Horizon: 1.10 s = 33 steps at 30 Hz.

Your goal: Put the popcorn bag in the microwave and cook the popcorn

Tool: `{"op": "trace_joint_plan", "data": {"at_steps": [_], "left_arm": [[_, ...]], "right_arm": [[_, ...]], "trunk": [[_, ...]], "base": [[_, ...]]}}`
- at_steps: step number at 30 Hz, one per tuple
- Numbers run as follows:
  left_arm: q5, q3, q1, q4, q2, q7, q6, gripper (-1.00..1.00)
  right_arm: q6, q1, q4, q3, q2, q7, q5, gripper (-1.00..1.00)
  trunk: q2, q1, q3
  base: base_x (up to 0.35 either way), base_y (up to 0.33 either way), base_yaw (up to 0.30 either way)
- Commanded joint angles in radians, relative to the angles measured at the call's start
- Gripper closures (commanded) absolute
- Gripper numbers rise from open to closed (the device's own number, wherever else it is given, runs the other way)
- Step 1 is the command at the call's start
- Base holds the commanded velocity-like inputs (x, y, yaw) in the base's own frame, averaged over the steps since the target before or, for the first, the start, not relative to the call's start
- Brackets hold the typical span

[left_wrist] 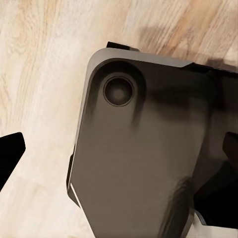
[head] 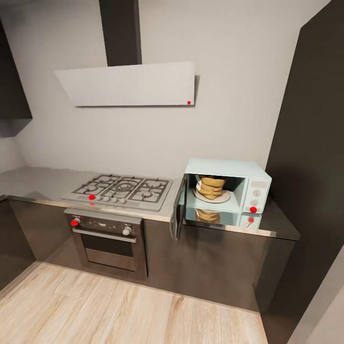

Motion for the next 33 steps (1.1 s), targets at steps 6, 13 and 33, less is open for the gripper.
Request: {"op": "trace_joint_plan", "data": {"at_steps": [6,13,33], "left_arm": [[0.002,0.005,0.000,0.000,0.000,0.000,-0.004,-1.00],[0.002,0.005,0.000,0.000,-0.001,0.001,-0.004,-1.00],[-0.005,0.001,0.000,0.000,0.000,-0.001,0.005,-1.00]], "right_arm": [[-0.128,0.178,0.001,-0.014,0.024,-0.298,-0.036,-1.00],[-0.161,0.197,0.001,-0.013,0.029,-0.305,-0.142,-1.00],[-0.159,0.198,0.001,-0.004,0.029,-0.305,-0.138,-1.00]], "trunk": [[-0.001,0.000,-0.001],[-0.001,0.000,0.002],[-0.001,0.000,0.003]], "base": [[0.000,0.000,0.000],[0.000,0.000,-0.136],[0.210,0.000,-0.024]]}}
